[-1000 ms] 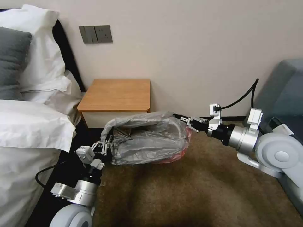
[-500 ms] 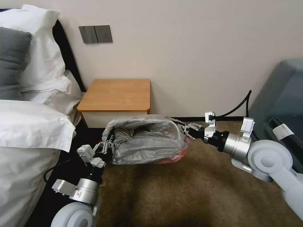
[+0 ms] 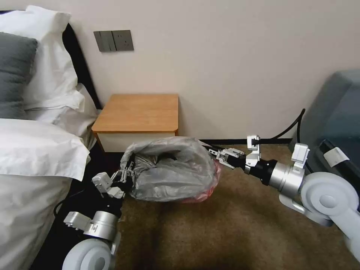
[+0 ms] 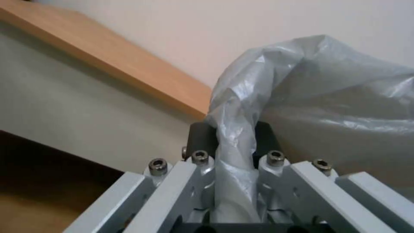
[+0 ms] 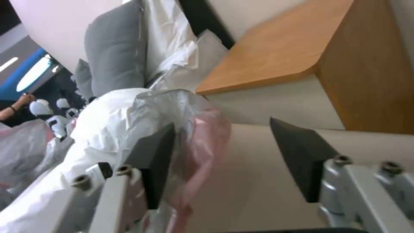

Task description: Pick up the garbage bag from the table and place it over the trash can.

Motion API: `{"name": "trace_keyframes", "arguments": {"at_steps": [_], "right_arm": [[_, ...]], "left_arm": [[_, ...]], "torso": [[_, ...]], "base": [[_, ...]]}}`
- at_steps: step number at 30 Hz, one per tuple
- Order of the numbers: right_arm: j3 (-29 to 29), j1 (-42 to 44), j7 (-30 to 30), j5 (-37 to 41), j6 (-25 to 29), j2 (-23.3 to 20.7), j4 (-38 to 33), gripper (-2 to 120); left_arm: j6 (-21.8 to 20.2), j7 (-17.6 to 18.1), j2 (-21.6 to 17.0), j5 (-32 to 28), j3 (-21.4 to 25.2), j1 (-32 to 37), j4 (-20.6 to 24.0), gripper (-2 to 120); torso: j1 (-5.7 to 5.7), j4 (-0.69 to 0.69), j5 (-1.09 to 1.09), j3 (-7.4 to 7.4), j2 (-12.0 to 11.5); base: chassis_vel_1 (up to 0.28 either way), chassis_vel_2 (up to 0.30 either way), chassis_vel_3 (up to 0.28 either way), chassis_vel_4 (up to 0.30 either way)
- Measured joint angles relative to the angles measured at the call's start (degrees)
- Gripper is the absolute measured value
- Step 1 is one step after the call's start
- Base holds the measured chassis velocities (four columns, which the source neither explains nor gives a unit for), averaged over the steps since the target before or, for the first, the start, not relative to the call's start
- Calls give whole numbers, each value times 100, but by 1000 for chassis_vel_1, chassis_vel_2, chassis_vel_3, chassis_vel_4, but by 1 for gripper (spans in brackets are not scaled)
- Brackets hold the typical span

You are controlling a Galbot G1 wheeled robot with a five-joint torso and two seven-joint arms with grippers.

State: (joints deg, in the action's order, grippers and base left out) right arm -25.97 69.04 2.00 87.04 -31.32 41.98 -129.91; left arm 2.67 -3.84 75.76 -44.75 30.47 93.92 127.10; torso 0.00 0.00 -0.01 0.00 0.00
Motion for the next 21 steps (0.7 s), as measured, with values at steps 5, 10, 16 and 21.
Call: {"name": "trace_keyframes", "arguments": {"at_steps": [5,10,16,21], "right_arm": [[29,35,-52,22,-11,58,136,84],[50,20,-149,87,-11,106,213,99],[63,15,-262,94,-4,141,305,100],[107,19,-425,53,-2,201,415,100]], "left_arm": [[-5,5,-5,0,9,-5,0,8],[-6,6,-6,-11,43,12,32,8],[-13,9,-10,-42,47,16,82,8],[-27,12,-32,-69,49,35,157,8]], "torso": [[0,0,2,0,0],[0,0,1,0,0],[0,0,1,0,0],[0,0,0,0,0]], "base": [[0,0,0,0],[0,0,0,0],[0,0,0,0],[0,0,0,0]]}}
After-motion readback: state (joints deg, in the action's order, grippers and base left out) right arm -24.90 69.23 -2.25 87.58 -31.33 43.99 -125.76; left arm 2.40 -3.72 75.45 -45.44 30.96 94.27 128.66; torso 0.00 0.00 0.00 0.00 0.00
